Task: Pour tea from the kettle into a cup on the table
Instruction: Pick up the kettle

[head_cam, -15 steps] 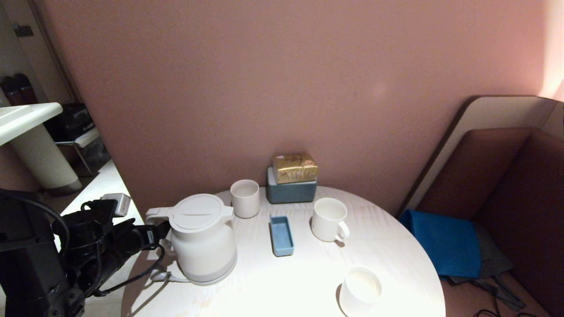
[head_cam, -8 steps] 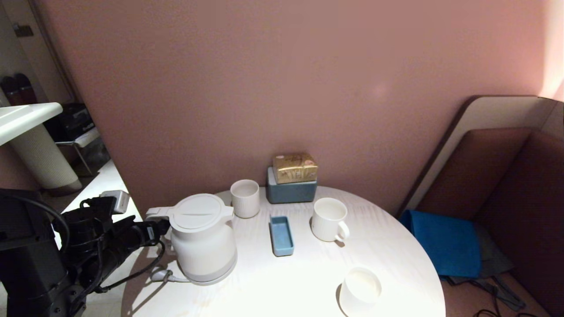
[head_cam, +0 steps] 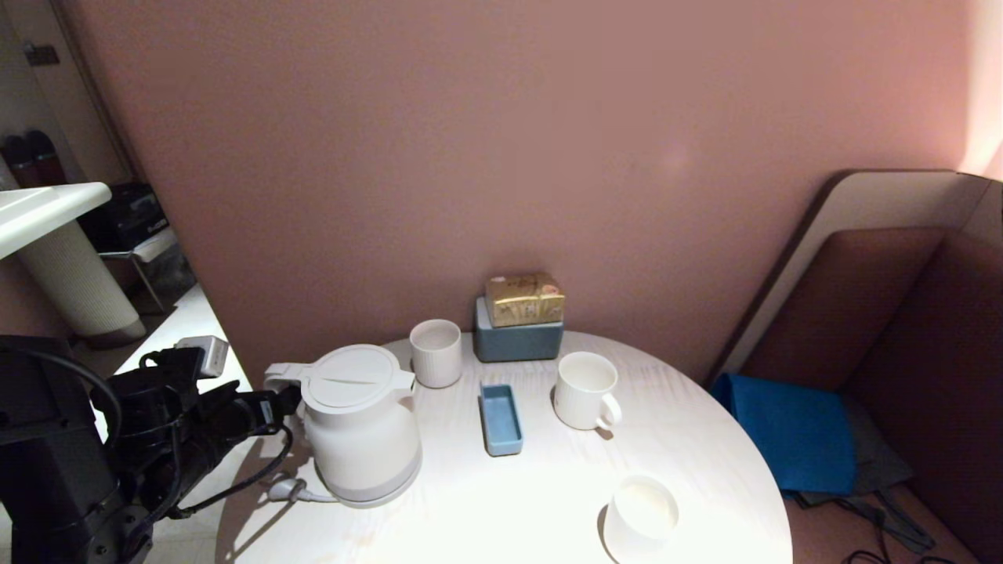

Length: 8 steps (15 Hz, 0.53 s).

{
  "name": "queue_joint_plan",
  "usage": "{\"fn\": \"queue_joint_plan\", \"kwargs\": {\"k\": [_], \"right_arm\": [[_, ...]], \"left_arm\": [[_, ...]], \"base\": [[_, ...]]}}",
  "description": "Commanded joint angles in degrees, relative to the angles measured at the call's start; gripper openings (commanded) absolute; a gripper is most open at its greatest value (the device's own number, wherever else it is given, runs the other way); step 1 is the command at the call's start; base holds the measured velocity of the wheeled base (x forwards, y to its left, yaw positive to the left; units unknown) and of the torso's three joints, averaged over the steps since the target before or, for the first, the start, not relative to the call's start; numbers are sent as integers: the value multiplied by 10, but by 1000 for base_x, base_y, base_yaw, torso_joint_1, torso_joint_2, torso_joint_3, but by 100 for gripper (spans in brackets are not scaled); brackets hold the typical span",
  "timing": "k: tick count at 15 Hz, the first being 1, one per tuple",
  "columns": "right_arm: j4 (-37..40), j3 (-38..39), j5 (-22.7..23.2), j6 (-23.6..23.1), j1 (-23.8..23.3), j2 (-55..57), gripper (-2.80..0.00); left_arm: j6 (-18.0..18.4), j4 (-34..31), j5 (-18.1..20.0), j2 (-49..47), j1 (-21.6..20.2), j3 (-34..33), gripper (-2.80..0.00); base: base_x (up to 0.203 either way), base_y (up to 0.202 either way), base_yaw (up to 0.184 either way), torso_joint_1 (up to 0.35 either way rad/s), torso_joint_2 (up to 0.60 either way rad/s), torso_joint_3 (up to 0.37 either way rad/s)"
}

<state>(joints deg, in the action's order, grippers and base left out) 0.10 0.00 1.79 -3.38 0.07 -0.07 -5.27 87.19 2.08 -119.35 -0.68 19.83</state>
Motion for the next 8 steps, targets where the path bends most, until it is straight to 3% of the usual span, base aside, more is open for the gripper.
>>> {"fn": "queue_joint_plan", "kwargs": {"k": [1, 8], "right_arm": [[0, 0, 1, -1, 0, 1, -280], [0, 0, 1, -1, 0, 1, -280]], "left_arm": [[0, 28, 0, 0, 0, -1, 0], [0, 28, 0, -2, 0, -1, 0]], "base": [[0, 0, 0, 0, 0, 0], [0, 0, 0, 0, 0, 0]]}}
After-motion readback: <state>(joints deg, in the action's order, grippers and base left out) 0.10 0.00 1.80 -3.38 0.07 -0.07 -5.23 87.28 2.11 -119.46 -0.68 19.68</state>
